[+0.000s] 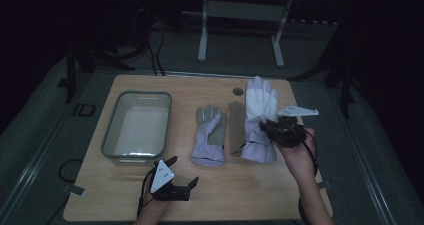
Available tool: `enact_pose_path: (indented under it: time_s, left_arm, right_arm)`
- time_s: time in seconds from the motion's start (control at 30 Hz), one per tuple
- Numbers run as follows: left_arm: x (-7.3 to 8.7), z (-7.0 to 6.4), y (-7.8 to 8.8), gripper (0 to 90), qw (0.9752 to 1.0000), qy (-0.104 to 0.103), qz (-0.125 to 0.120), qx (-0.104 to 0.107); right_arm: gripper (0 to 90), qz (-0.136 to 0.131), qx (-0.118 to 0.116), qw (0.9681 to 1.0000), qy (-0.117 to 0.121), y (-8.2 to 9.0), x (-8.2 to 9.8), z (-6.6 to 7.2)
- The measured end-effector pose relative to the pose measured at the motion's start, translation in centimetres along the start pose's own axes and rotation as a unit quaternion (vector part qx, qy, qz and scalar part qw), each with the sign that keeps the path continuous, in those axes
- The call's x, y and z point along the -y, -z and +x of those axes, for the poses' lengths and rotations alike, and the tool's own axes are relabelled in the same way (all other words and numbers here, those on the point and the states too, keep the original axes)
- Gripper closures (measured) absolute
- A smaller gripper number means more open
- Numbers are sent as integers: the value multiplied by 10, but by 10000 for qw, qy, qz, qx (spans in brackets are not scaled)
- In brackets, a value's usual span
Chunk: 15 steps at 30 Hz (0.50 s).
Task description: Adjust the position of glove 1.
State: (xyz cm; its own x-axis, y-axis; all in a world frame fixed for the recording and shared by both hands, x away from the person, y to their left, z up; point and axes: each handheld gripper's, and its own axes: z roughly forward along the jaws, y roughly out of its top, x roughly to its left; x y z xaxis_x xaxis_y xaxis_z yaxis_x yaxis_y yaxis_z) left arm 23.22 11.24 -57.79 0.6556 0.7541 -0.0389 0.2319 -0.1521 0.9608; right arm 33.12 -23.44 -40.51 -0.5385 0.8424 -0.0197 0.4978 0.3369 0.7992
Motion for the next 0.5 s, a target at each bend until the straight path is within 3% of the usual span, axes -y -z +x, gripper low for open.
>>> enact_pose_path:
  time_s: [0.27,0.5]
  left_arm:
    - [0,0,0,12,10000,40,-15,22]
    - [0,0,0,12,10000,9,-17,14]
  right_arm:
    - [760,-11,-150,9998,143,-24,-29,25]
    - [759,56,-189,9997,114,-49,-47,46]
